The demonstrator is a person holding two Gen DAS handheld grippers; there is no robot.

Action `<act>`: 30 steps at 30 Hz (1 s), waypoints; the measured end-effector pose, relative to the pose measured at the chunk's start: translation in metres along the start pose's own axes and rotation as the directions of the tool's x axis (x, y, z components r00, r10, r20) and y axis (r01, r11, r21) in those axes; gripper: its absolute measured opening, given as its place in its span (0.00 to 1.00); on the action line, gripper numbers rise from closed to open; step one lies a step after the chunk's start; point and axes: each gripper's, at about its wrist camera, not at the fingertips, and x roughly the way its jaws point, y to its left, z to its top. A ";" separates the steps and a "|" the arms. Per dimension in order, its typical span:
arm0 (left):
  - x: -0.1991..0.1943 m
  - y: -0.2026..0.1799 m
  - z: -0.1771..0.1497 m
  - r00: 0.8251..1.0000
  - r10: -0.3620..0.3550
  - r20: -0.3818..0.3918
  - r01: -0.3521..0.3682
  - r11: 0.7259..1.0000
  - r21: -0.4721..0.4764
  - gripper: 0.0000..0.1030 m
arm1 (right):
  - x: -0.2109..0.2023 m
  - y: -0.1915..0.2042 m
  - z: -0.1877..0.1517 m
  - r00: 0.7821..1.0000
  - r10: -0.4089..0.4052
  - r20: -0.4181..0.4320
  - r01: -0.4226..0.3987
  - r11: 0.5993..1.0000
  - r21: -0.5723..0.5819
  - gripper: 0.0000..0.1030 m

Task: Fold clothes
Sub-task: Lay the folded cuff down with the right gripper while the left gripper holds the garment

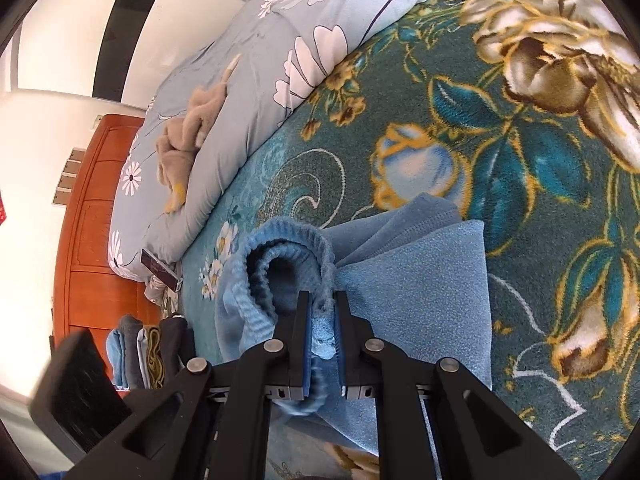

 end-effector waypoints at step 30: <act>-0.003 0.012 0.018 0.988 -0.150 -0.027 0.147 0.984 -0.105 0.48 | -0.037 -0.048 -0.046 0.992 0.096 0.080 -0.107 0.983 0.147 0.30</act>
